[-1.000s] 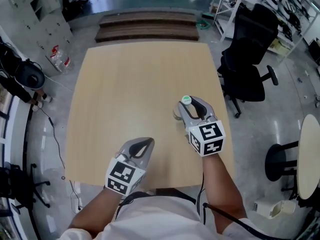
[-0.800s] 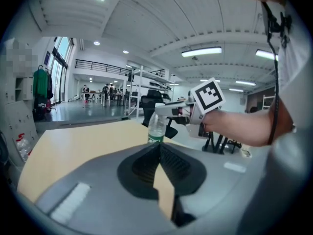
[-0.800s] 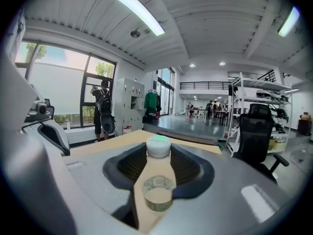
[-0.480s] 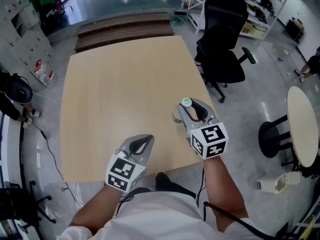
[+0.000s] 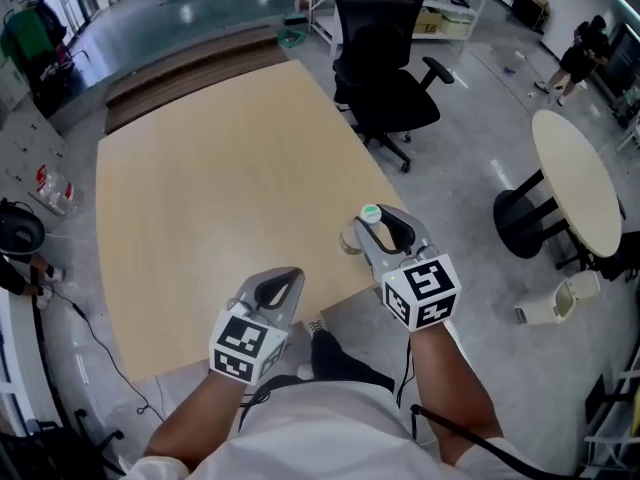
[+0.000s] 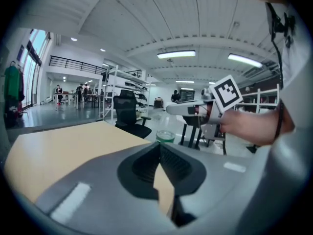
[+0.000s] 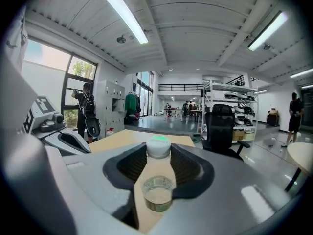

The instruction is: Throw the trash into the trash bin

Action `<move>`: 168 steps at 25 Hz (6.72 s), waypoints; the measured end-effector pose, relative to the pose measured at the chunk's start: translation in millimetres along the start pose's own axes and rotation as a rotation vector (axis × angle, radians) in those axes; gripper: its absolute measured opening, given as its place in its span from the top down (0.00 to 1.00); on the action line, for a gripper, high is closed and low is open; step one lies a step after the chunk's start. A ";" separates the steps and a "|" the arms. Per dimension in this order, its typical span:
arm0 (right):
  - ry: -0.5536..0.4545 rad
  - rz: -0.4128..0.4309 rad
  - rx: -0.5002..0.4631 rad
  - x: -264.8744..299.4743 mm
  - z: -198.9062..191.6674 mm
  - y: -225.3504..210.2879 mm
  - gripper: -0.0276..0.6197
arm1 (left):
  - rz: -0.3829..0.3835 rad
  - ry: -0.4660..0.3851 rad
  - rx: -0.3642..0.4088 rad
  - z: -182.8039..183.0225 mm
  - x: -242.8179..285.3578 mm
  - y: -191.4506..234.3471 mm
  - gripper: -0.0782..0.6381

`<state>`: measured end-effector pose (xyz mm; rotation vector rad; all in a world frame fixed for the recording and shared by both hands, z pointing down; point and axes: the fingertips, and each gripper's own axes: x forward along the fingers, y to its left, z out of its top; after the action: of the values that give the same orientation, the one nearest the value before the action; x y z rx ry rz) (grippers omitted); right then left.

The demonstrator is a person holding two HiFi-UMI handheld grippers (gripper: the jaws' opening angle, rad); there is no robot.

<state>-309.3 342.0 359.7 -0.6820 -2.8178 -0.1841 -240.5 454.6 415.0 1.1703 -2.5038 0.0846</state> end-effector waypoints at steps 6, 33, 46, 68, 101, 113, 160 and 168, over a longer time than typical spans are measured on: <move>0.012 -0.107 0.049 -56.0 -22.0 -16.3 0.72 | -0.119 0.007 0.039 -1.3 17.2 -39.8 0.88; -0.041 -0.672 0.191 -338.9 -81.7 -114.3 0.72 | -0.667 0.001 0.299 31.2 106.1 -284.0 0.88; -0.042 -0.968 0.240 -518.7 -124.6 -116.1 0.72 | -0.953 -0.012 0.394 22.0 119.4 -454.5 0.88; -0.038 -1.220 0.363 -671.3 -193.8 -65.4 0.72 | -1.201 0.030 0.515 -10.3 100.8 -608.1 0.88; -0.095 -1.270 0.557 -694.0 -241.1 -197.4 0.72 | -1.258 0.121 0.491 13.7 233.8 -670.9 0.88; -0.043 -1.326 0.429 -698.6 -212.5 -295.8 0.72 | -1.316 0.055 0.468 63.6 325.4 -688.7 0.88; -0.064 -1.316 0.488 -736.9 -264.9 -431.4 0.72 | -1.332 0.165 0.535 70.8 432.4 -782.5 0.88; -0.074 -1.305 0.493 -779.1 -282.3 -466.1 0.73 | -1.297 0.140 0.540 89.1 466.3 -835.1 0.88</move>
<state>203.1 -457.8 401.1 1.2753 -2.6920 0.3230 86.7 -448.6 413.9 2.6117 -1.2007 0.4656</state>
